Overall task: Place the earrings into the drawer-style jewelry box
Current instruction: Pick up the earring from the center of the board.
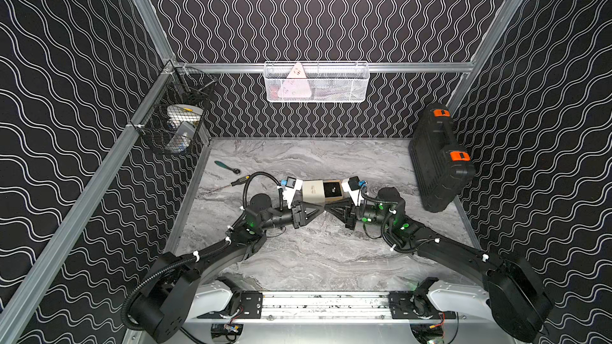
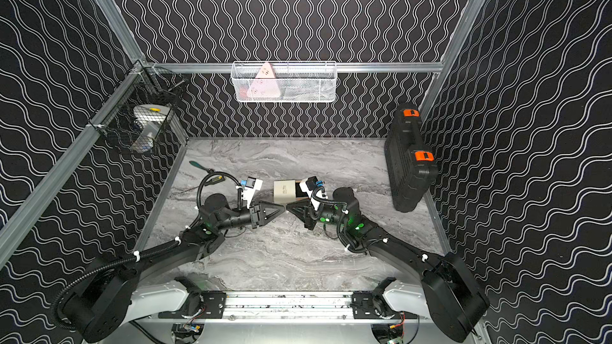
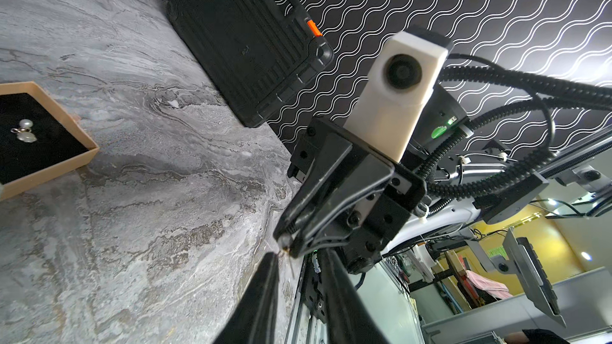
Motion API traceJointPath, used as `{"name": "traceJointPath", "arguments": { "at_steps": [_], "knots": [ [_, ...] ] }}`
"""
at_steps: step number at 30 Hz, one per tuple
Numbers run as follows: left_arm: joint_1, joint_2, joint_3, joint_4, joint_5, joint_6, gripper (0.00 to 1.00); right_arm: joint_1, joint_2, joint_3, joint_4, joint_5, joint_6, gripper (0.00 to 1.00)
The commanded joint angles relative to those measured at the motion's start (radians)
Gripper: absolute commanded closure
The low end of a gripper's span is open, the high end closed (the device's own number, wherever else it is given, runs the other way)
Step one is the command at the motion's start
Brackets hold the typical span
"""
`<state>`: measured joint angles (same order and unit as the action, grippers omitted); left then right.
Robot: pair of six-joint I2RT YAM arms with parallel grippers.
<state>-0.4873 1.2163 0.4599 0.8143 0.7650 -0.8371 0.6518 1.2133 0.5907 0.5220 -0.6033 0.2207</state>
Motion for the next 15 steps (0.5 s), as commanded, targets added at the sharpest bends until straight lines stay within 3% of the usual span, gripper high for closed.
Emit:
{"name": "traceJointPath", "arguments": {
  "at_steps": [1, 7, 15],
  "knots": [
    [-0.004, -0.001, 0.010, 0.023, 0.010, 0.009, 0.76, -0.001, -0.007, 0.001, 0.043, -0.011, 0.015, 0.89],
    [-0.004, 0.000, 0.010, 0.019, 0.001, 0.008, 0.88, -0.001, -0.009, 0.001, 0.043, -0.015, 0.016, 0.89],
    [-0.004, -0.011, 0.011, -0.004, -0.014, 0.012, 0.96, -0.001, -0.016, 0.002, 0.043, -0.020, 0.013, 0.83]
  ]
}}
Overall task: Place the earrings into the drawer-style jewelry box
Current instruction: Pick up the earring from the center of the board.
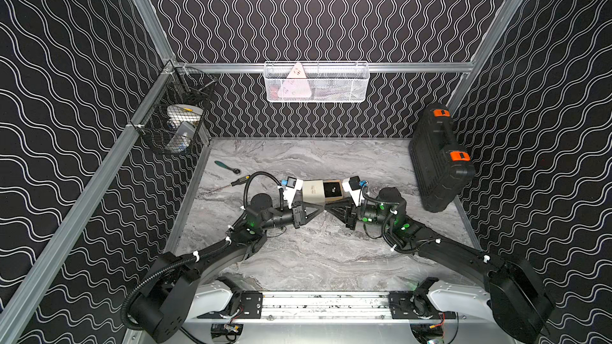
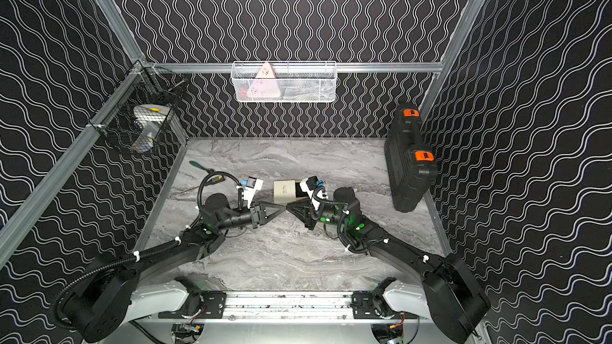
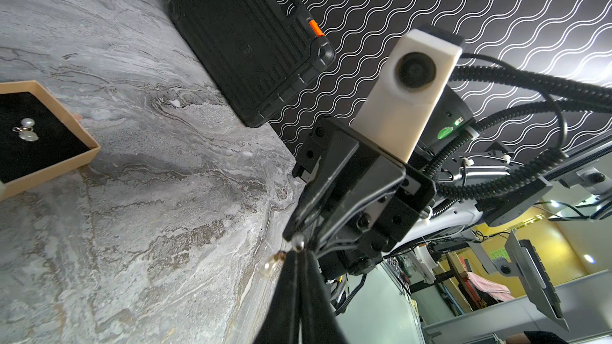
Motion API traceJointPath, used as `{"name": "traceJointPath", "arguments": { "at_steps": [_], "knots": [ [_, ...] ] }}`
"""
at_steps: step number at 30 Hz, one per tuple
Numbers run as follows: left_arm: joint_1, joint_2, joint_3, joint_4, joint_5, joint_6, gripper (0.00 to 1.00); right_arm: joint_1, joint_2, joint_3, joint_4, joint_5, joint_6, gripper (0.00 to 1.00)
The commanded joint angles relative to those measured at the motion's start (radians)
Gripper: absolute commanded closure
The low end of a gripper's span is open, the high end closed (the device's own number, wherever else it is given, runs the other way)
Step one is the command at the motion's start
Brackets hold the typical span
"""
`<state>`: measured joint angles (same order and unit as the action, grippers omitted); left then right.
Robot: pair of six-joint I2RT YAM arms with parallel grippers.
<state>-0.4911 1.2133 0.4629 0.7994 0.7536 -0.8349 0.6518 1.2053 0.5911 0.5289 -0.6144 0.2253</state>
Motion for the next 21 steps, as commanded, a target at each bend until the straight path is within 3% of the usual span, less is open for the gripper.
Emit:
{"name": "traceJointPath", "arguments": {
  "at_steps": [1, 11, 21],
  "knots": [
    [0.000, -0.011, 0.008, 0.004, -0.006, 0.010, 0.97, -0.001, -0.008, 0.002, 0.036, -0.008, 0.009, 0.82],
    [0.000, -0.029, 0.015, -0.007, 0.005, 0.009, 1.00, -0.056, -0.082, -0.023, 0.051, -0.093, 0.025, 0.74],
    [-0.004, -0.045, 0.038, 0.138, 0.119, -0.087, 1.00, -0.153, -0.128, -0.099, 0.395, -0.315, 0.155, 0.72]
  ]
}}
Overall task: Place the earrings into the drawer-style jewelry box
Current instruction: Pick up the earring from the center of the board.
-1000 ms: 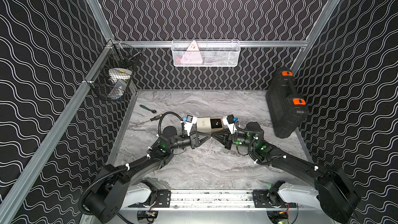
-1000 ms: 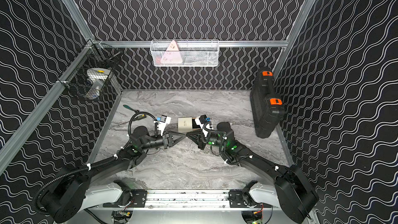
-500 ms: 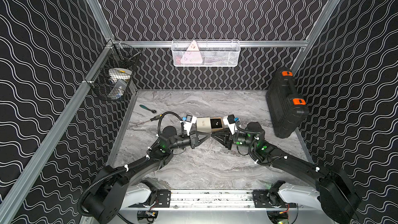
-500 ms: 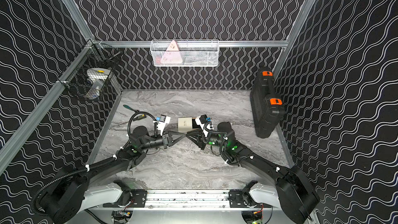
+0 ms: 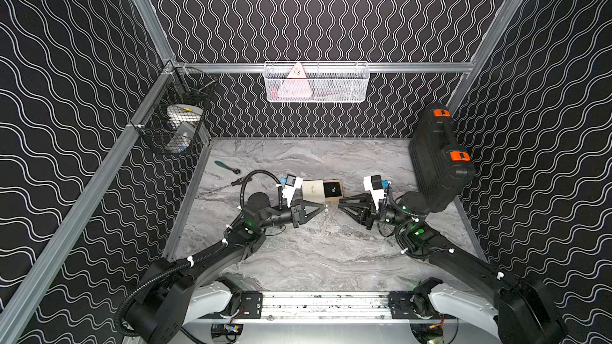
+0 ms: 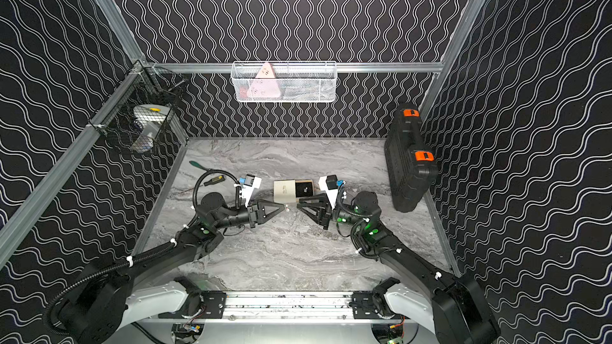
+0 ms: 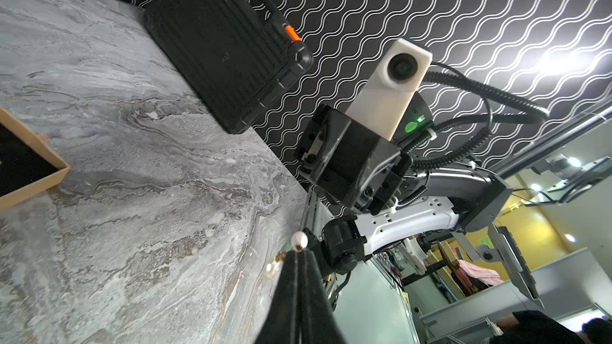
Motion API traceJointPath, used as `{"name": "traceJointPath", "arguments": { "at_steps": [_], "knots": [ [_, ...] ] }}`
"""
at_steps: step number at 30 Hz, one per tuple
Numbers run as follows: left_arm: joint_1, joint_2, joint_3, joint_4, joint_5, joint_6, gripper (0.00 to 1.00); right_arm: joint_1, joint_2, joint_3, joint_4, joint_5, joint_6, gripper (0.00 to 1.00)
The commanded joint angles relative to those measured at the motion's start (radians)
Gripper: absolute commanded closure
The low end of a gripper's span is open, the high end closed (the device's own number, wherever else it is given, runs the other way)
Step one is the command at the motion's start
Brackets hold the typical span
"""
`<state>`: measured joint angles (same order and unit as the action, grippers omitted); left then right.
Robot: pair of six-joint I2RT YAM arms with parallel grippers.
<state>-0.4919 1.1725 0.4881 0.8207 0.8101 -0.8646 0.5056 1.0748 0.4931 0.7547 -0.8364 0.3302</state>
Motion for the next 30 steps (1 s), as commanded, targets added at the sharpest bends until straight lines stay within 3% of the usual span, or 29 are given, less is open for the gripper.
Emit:
{"name": "traceJointPath", "arguments": {
  "at_steps": [1, 8, 11, 30],
  "knots": [
    [-0.006, -0.004, 0.015, 0.133, 0.074, -0.069, 1.00, -0.007, 0.011, -0.001, 0.198, -0.108, 0.061, 0.71],
    [-0.043, -0.007, 0.043, 0.166, 0.110, -0.092, 1.00, -0.007, 0.120, 0.013, 0.441, -0.198, 0.219, 0.61],
    [-0.053, -0.006, 0.046, 0.189, 0.116, -0.103, 1.00, -0.007, 0.149, 0.030, 0.455, -0.223, 0.254, 0.60],
    [-0.070, -0.024, 0.078, 0.065, 0.109, -0.039, 1.00, 0.008, 0.058, 0.122, -0.065, -0.245, -0.030, 0.66]
  ]
}}
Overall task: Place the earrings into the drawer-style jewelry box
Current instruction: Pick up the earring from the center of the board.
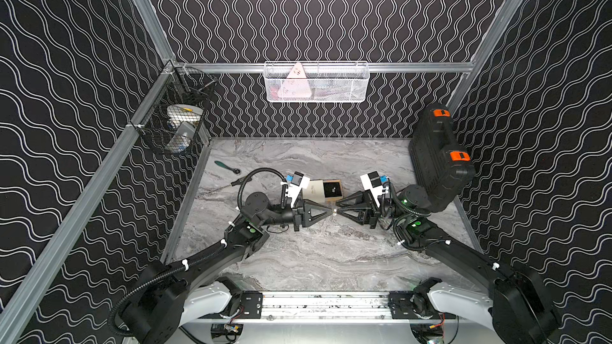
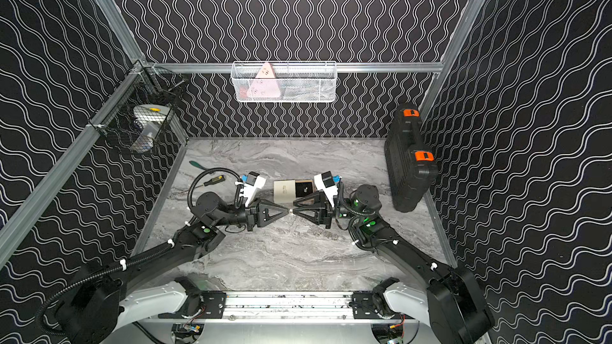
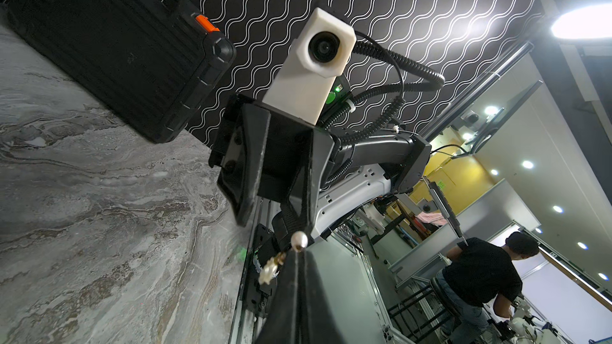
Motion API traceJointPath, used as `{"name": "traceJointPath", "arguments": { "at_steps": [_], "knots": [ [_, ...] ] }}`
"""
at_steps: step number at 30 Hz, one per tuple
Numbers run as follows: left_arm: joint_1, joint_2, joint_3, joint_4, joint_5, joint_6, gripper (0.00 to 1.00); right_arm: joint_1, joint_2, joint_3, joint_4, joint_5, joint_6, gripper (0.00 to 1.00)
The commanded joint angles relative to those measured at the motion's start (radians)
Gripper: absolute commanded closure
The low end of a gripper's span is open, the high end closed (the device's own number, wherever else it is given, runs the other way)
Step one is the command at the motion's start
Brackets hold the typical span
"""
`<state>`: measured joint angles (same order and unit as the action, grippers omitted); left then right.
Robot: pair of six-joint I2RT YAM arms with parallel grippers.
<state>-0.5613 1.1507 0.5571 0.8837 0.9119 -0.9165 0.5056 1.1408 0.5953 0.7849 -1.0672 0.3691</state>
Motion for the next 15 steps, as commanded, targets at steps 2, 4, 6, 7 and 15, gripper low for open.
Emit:
{"name": "traceJointPath", "arguments": {
  "at_steps": [2, 4, 6, 7, 15],
  "knots": [
    [0.000, -0.002, 0.009, 0.001, 0.007, 0.014, 1.00, 0.012, -0.014, 0.040, -0.166, -0.012, -0.109, 0.67],
    [0.000, -0.002, 0.010, -0.009, 0.007, 0.019, 1.00, 0.016, -0.021, 0.046, -0.200, -0.007, -0.132, 0.67],
    [-0.001, -0.002, 0.010, -0.022, 0.002, 0.025, 1.00, 0.019, -0.023, 0.047, -0.202, -0.010, -0.136, 0.67],
    [-0.001, -0.003, 0.010, -0.022, 0.003, 0.027, 1.00, 0.019, -0.023, 0.050, -0.210, -0.011, -0.141, 0.68],
    [-0.002, -0.002, 0.013, -0.030, 0.000, 0.028, 1.00, 0.025, -0.027, 0.063, -0.251, -0.013, -0.165, 0.79]
  ]
}}
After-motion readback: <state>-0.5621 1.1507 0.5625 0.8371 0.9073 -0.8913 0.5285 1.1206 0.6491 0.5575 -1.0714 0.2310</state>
